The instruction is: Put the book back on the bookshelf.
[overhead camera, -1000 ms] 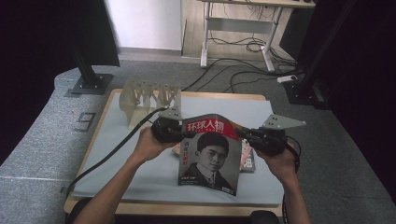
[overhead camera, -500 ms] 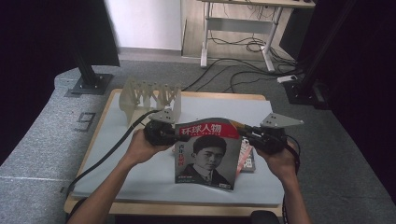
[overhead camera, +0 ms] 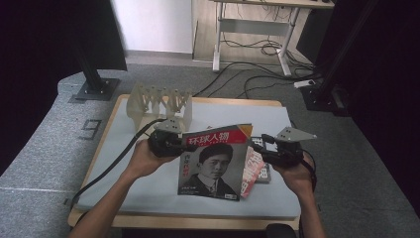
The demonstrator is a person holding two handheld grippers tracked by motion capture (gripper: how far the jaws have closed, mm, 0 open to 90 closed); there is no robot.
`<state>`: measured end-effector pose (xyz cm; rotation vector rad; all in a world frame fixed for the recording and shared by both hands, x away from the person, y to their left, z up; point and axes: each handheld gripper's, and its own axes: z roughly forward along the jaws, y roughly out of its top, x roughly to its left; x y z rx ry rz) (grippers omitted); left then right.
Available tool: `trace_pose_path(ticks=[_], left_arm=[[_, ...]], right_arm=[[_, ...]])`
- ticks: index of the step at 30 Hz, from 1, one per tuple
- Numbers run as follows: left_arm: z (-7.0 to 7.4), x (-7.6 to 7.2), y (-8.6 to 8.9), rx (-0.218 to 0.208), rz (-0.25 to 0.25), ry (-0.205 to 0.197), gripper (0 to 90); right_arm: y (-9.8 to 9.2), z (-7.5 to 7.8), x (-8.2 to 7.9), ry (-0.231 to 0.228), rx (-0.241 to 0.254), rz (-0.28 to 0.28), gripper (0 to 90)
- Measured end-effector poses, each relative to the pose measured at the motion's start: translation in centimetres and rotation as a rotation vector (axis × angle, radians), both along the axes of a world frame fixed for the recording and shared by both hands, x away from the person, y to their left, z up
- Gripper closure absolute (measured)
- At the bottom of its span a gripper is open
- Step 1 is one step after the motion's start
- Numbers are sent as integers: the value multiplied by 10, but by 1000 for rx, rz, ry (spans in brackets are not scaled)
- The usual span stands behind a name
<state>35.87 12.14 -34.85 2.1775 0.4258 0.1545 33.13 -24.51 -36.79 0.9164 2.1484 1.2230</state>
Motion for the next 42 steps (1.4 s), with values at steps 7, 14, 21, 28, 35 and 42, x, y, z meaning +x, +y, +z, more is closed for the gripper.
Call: trace_pose_path(ticks=[7, 14, 21, 28, 35, 42], left_arm=[[3, 2, 4, 12, 29, 25, 868], [10, 0, 14, 8, 65, 31, 868], [19, -3, 24, 9, 97, 28, 869], [27, -4, 35, 17, 132, 33, 870], [36, -6, 48, 11, 168, 21, 869], [45, -9, 60, 10, 209, 18, 869]], right_arm=[[-4, -29, 6, 74, -81, -75, 327], [-10, -60, 11, 156, -91, -145, 199], [-19, -86, 12, 203, -67, -213, 113], [-29, -108, 11, 239, -57, -265, 42], [-40, -127, 7, 267, -40, -302, 41], [-48, -142, 2, 284, -23, -325, 55]])
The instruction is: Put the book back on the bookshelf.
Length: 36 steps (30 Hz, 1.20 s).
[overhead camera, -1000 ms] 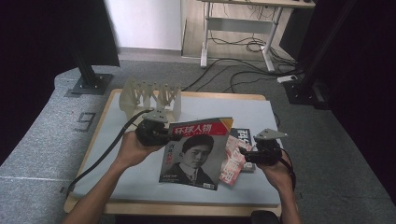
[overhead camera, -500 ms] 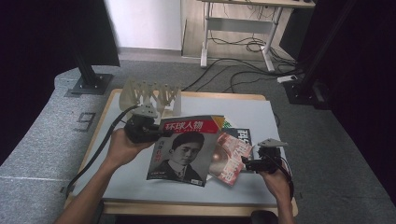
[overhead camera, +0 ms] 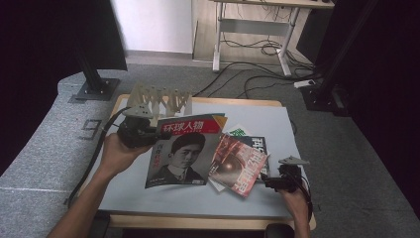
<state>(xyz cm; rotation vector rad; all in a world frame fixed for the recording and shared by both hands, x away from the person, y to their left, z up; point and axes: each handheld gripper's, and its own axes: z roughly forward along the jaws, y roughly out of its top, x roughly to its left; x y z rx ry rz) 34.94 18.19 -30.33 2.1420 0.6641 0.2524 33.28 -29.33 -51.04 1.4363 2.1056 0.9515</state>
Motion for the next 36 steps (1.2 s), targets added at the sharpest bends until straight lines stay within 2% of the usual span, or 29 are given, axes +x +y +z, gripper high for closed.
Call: trace_pose_path(ticks=[7, 10, 13, 18, 28, 36], left_arm=[[8, -3, 12, 6, 34, -11, 869], [11, -4, 17, 13, 52, -16, 869], [13, -4, 23, 8, 72, -13, 870], [15, -3, 34, 17, 123, -18, 870], [18, 1, 52, 14, 196, -22, 870], [22, 7, 72, 20, 286, -36, 870]], right_arm=[[-4, -16, -5, 21, -3, -11, 57], [-5, -20, -7, 24, -28, -15, 56], [-8, -23, -8, 19, -32, -13, 51], [-8, -25, -10, -2, -34, -11, 50], [-8, -26, -11, -7, -39, -13, 48], [-8, -26, -11, -8, -37, -14, 47]])
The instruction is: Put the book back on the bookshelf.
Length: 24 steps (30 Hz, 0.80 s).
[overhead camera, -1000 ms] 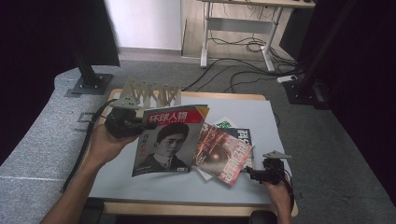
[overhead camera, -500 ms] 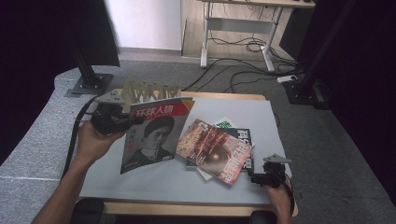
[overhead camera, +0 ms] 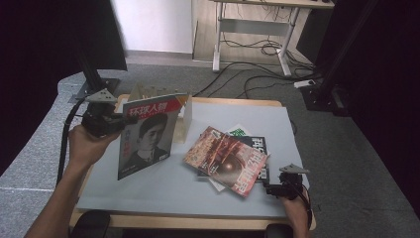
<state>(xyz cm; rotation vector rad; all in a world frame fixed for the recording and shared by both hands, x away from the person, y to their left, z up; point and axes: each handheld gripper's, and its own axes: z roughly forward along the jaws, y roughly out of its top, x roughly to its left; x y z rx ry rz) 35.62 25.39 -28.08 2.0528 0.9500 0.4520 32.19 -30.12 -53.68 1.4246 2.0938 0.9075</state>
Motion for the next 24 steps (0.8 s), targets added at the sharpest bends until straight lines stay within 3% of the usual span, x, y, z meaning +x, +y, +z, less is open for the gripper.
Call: trace_pose_path(ticks=[12, 24], left_arm=[[7, 8, 28, 6, 111, -12, 870], [9, 23, 44, -6, 206, 1, 870]], right_arm=[[0, 0, 0, 1, 1, 0, 47], [0, 0, 0, 1, 1, 0, 47]])
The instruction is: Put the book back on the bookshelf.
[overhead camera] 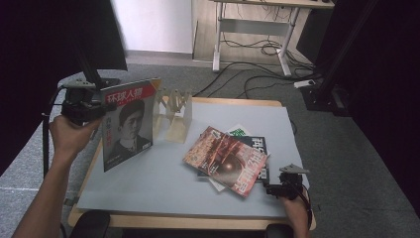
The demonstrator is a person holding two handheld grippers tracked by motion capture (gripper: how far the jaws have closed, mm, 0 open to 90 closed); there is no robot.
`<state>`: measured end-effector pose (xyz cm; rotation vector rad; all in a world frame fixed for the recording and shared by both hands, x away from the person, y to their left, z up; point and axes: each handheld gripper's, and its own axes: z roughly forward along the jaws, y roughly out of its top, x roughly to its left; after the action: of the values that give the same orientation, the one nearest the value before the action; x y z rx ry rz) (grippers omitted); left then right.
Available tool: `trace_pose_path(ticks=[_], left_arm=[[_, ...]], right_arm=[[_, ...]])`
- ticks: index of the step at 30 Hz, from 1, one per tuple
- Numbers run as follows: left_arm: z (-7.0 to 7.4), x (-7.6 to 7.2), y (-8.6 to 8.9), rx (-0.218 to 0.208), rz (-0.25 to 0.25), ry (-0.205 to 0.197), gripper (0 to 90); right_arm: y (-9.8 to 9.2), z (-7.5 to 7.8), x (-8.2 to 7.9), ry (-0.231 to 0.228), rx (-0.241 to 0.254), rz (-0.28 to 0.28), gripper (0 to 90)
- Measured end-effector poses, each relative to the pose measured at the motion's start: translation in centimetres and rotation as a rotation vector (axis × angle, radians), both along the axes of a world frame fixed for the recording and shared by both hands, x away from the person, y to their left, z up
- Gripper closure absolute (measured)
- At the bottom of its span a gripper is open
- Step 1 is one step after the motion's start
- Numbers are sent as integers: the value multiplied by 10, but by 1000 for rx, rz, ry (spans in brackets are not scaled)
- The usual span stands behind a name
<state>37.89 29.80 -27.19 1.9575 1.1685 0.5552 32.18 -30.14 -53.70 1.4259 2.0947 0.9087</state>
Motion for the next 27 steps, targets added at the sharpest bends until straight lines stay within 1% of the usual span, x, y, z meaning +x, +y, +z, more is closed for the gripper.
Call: trace_pose_path(ticks=[4, 8, 16, 18, 22, 24, 27], left_arm=[[0, 4, 4, 2, 28, 0, 870], [0, 11, 4, 0, 51, 2, 870], [1, 25, -1, -16, 72, -9, 870], [0, 28, -3, -17, 79, -14, 870], [-2, 35, -7, 5, 92, -27, 870], [-4, 38, -9, 12, 104, -42, 870], [-9, 44, -9, 8, 119, -59, 870]], right_arm=[[0, 0, 0, 1, 0, 0, 47], [0, 0, 0, 2, 2, -1, 47], [0, 0, 0, 2, 2, 0, 47], [0, 0, 0, 2, 2, 0, 47], [0, 0, 0, 2, 1, 0, 47], [0, 0, 0, 1, 0, 1, 46], [0, 0, 0, 2, 1, 1, 46]])
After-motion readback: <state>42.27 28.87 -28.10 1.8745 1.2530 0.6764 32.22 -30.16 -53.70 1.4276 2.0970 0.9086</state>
